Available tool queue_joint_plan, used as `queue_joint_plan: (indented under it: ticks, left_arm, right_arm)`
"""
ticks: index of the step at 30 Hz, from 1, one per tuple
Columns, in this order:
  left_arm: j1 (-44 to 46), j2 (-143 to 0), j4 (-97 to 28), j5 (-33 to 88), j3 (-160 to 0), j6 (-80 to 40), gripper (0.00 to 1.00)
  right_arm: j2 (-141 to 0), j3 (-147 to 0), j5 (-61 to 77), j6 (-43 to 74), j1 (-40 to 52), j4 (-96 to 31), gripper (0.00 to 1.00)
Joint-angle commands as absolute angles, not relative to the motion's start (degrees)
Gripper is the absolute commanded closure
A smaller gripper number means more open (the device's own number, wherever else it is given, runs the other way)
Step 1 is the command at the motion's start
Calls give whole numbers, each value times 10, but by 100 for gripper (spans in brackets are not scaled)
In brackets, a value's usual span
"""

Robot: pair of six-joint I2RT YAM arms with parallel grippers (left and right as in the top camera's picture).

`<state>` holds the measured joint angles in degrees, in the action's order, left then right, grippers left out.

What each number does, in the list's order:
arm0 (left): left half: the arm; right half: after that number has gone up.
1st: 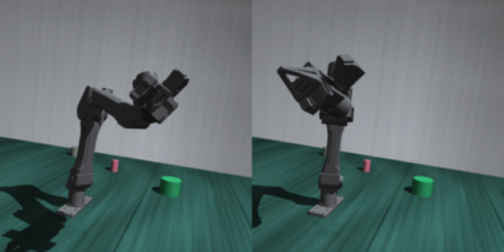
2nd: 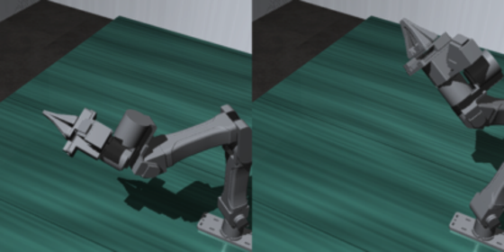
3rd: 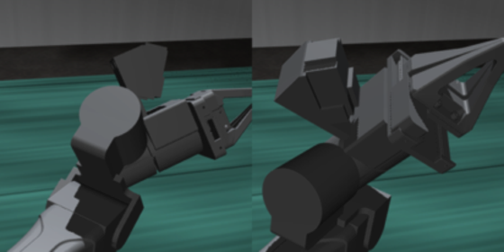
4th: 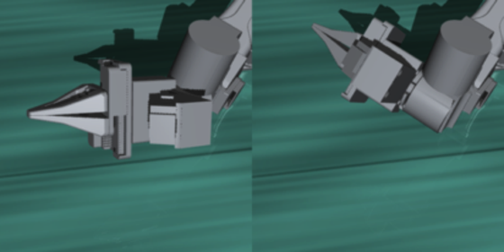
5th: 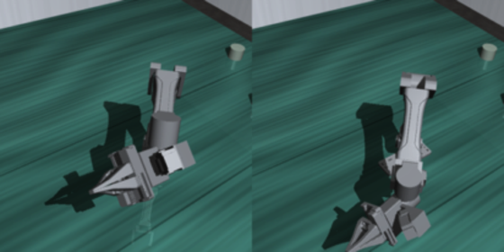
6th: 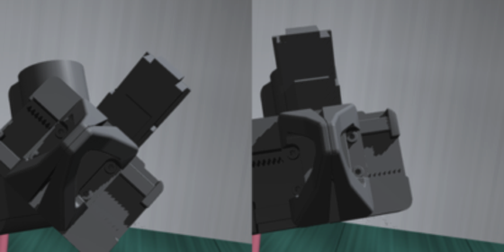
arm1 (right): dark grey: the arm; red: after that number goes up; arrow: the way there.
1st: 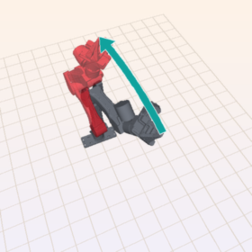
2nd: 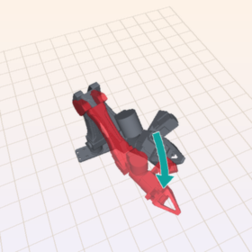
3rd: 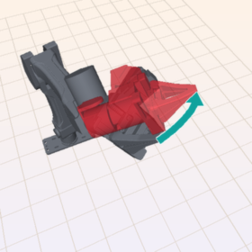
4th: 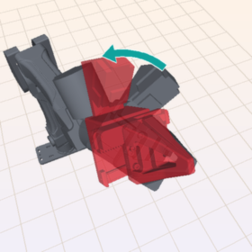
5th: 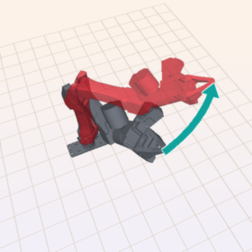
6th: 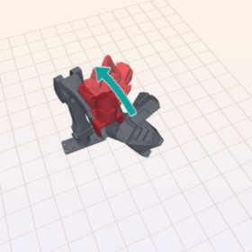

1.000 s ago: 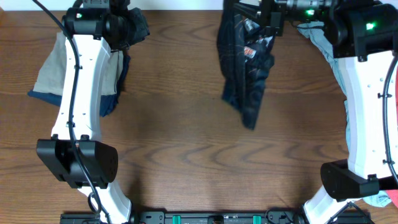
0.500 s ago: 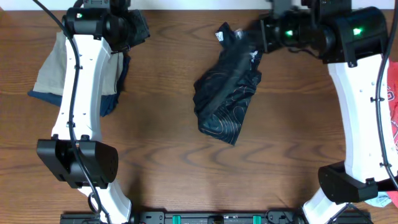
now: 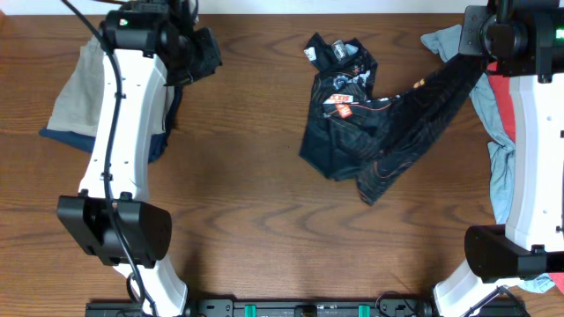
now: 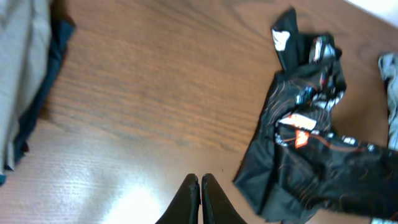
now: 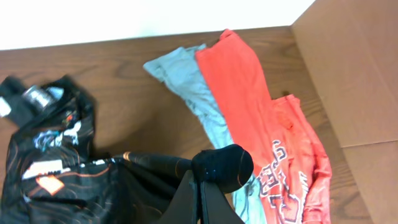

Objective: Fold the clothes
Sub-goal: 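Reach the left gripper to the jersey's left edge and grasp it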

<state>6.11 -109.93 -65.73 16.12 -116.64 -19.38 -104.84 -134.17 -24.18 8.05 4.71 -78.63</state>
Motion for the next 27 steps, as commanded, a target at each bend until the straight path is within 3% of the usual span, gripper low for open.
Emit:
queue_joint_plan:
  ticks: [1, 5, 7, 10, 17, 27]
  left_arm:
    - [79, -1107, -667, 160, -1163, -185, 94]
    - [104, -1113, -673, 160, -1139, -187, 93]
    - [121, -1114, -671, 160, -1112, -200, 79]
    - [147, -1114, -657, 160, -1066, -206, 73]
    - [217, -1114, -558, 160, -941, -206, 36]
    - [285, -1114, -382, 160, -820, -206, 32]
  right_arm:
    - [-1038, -1346, -276, 94, 42, -783, 99]
    - [-1039, -1345, -276, 94, 41, -793, 99]
    - [-1039, -1344, -276, 94, 41, -796, 99]
    - [-1039, -1344, -276, 94, 41, -803, 96]
    - [-1039, -1341, -259, 94, 41, -812, 96]
    - [-1039, -1341, -259, 94, 41, -827, 97]
